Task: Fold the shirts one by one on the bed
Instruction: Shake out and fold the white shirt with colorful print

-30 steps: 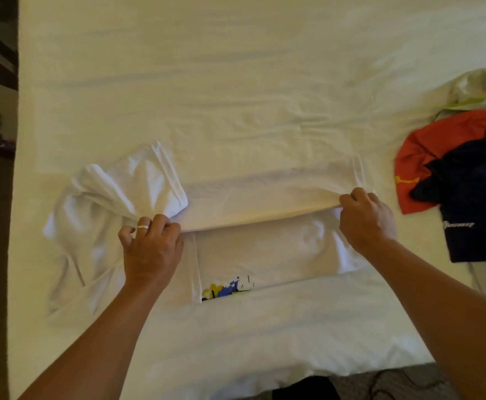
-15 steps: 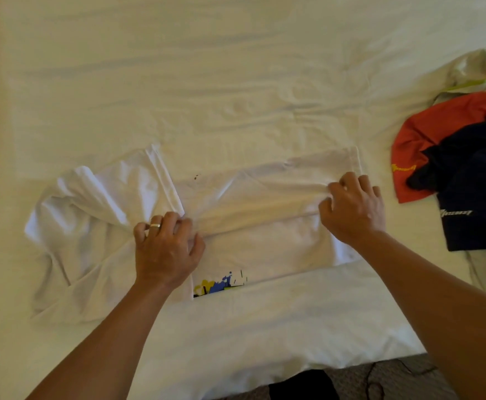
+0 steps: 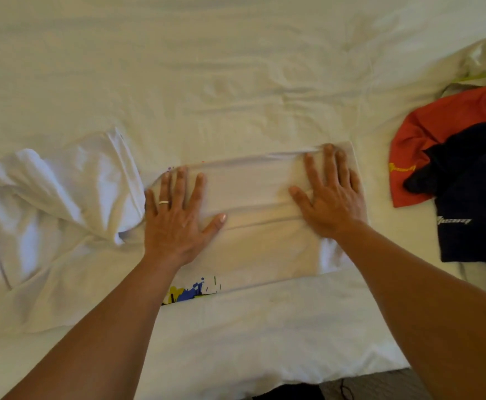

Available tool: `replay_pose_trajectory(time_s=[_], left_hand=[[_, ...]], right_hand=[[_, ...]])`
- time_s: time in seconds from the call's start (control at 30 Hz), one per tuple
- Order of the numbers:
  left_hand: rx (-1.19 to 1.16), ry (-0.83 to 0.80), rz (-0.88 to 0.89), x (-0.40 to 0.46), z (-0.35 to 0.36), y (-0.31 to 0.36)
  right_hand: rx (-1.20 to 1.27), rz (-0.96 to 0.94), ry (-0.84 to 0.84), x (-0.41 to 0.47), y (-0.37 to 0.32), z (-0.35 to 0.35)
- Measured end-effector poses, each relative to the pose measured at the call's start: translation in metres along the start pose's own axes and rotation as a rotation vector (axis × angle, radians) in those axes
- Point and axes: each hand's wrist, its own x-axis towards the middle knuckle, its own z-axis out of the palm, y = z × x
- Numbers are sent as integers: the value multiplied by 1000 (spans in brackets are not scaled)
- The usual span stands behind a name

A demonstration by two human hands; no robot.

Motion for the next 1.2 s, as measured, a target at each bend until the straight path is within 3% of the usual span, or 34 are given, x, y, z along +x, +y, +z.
replay_pose_trajectory(time_s=[0.13, 0.27, 0.43, 0.6, 0.8, 1.0, 1.2], left_hand=[[-30, 3, 0, 1, -11, 2], [-125, 317, 116, -19, -25, -6], [-214, 502, 33, -70, -35, -57], [-184, 445, -26, -133, -26, -141], [-129, 386, -41, -162, -8, -239], [-444, 396, -541, -150, -14, -276], [-652, 274, -707, -132, -28, -301]], right_hand=[[-29, 47, -31, 0, -13, -14], [0, -4, 50, 2, -54, -44], [285, -126, 79, 14, -174, -70], [502, -48, -39, 37, -305, -73], [553, 332, -104, 70, -387, -64], [484, 412, -54, 79, -396, -53], [451, 278, 62, 72, -419, -64]])
